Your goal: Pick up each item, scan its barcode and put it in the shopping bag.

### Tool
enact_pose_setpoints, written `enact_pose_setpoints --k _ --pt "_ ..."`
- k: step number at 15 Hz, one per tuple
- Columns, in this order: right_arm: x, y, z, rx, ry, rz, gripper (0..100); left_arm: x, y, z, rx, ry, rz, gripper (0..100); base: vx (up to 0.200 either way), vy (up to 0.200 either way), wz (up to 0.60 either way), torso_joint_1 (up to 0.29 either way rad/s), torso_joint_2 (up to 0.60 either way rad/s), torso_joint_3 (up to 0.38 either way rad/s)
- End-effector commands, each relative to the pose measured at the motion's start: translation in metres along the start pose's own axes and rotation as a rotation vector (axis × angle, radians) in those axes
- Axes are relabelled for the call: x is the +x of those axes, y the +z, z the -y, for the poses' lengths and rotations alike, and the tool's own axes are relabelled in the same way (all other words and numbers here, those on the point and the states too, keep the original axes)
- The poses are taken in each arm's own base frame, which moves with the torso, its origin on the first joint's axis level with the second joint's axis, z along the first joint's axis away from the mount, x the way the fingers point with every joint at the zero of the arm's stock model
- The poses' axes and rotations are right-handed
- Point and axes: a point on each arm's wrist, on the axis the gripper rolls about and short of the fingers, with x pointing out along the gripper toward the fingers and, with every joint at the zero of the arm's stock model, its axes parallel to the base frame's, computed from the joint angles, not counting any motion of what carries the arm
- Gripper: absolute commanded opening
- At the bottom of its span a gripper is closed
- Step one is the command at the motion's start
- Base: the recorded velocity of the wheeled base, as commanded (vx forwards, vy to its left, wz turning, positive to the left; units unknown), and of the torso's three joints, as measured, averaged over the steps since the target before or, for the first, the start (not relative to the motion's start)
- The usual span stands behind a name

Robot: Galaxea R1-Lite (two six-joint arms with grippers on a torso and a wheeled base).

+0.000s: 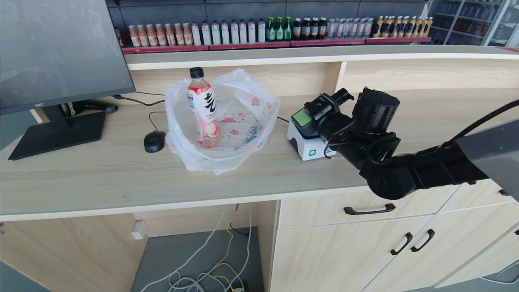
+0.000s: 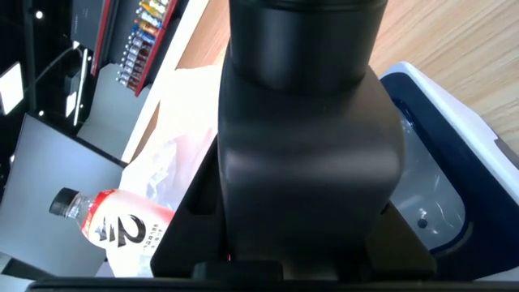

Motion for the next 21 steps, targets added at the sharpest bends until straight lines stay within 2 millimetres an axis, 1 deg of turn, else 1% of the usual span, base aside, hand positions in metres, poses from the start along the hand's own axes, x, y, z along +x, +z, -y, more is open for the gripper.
enact_pose_setpoints --k 1,4,6,7,10,12,14,15,17,18,21 --pt "0.0 0.0 0.0 0.0 0.001 -0.001 0 0.0 0.0 0.0 -0.001 0.001 0.0 100 0.0 0.0 0.0 0.0 0.0 0.0" --pt "-0.002 0.004 -0.006 -0.001 0.014 0.012 0 0.0 0.0 0.0 -0.001 0.001 0.0 100 0.0 0.0 0.0 0.0 0.0 0.0" --pt "-0.007 0.013 -0.015 -0.013 0.032 0.028 0 0.0 0.0 0.0 -0.001 0.001 0.0 100 0.0 0.0 0.0 0.0 0.0 0.0" --pt "-0.012 0.013 -0.02 -0.035 0.039 0.027 0 0.0 0.0 0.0 -0.001 0.001 0.0 100 0.0 0.0 0.0 0.0 0.0 0.0" --pt "-0.024 0.029 -0.038 -0.106 0.077 0.062 0 0.0 0.0 0.0 -0.001 -0.001 0.0 100 0.0 0.0 0.0 0.0 0.0 0.0" --pt "-0.041 0.045 -0.056 -0.188 0.111 0.097 0 0.0 0.0 0.0 -0.001 0.001 0.0 100 0.0 0.0 0.0 0.0 0.0 0.0" --pt "-0.055 0.052 -0.066 -0.263 0.127 0.114 0 0.0 0.0 0.0 -0.001 0.001 0.0 100 0.0 0.0 0.0 0.0 0.0 0.0" --pt "-0.065 0.058 -0.071 -0.308 0.149 0.142 0 0.0 0.0 0.0 -0.001 0.001 0.0 100 0.0 0.0 0.0 0.0 0.0 0.0" --pt "-0.076 0.059 -0.073 -0.36 0.177 0.18 0 0.0 0.0 0.0 -0.001 0.001 0.0 100 0.0 0.0 0.0 0.0 0.0 0.0" --pt "-0.084 0.059 -0.069 -0.421 0.189 0.205 0 0.0 0.0 0.0 -0.001 -0.001 0.0 100 0.0 0.0 0.0 0.0 0.0 0.0" --pt "-0.091 0.056 -0.066 -0.499 0.202 0.238 0 0.0 0.0 0.0 -0.001 0.001 0.0 100 0.0 0.0 0.0 0.0 0.0 0.0"
